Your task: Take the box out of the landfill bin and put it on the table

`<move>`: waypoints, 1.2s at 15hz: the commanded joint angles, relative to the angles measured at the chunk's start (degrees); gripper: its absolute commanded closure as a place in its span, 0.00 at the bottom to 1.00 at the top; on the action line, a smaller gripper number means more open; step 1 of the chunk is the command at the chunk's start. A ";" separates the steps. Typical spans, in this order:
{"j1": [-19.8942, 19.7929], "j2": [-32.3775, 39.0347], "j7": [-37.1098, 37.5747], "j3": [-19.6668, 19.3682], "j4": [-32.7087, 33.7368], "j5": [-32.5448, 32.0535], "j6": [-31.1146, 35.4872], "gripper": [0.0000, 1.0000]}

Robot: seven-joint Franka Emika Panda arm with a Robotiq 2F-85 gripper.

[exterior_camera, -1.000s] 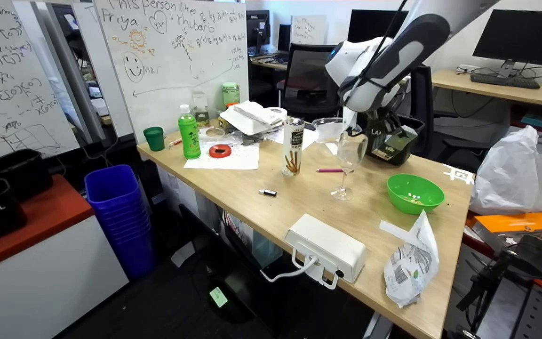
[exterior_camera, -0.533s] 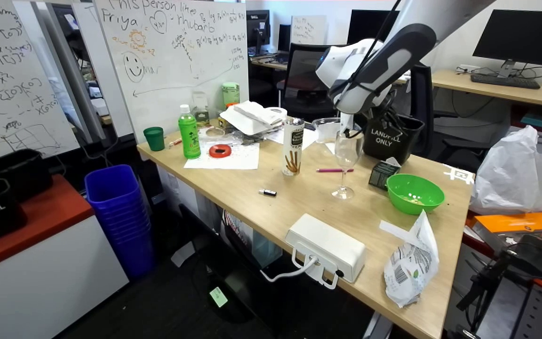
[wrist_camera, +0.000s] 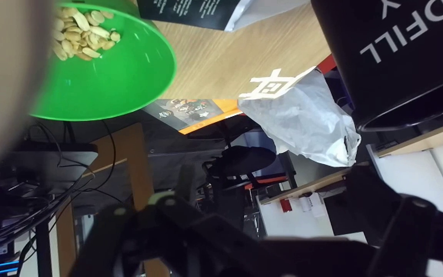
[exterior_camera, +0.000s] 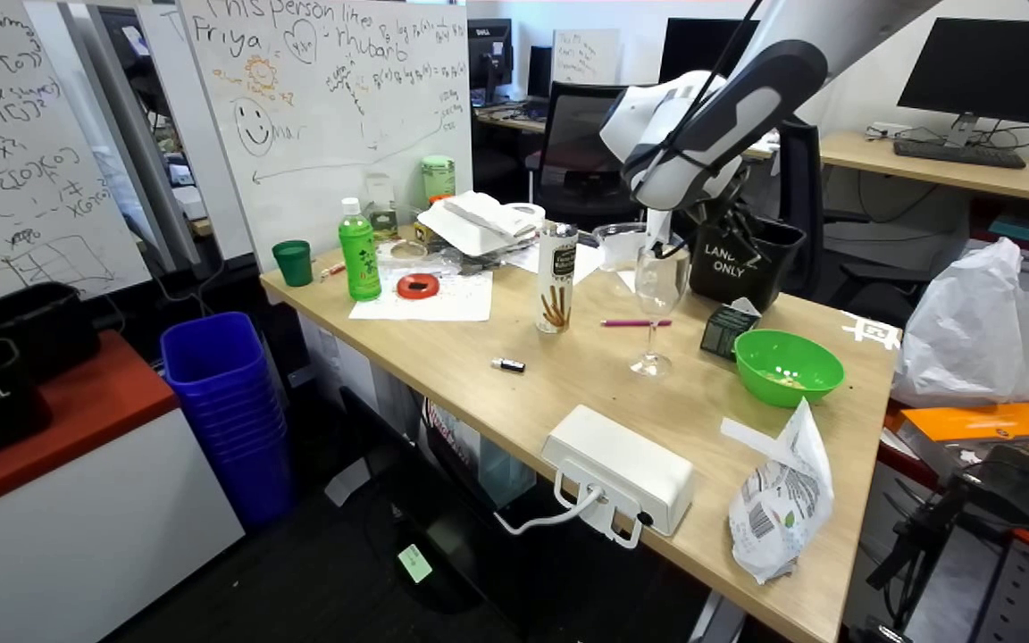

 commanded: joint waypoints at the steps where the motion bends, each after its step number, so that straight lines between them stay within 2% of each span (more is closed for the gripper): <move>1: -2.58 -0.45 1.45 3.35 0.26 -2.71 -3.56 0.00; 9: -4.56 -7.07 -0.34 7.31 -5.94 -2.83 -1.74 0.00; 18: -7.33 -14.79 0.08 10.74 -10.06 -1.37 0.31 0.00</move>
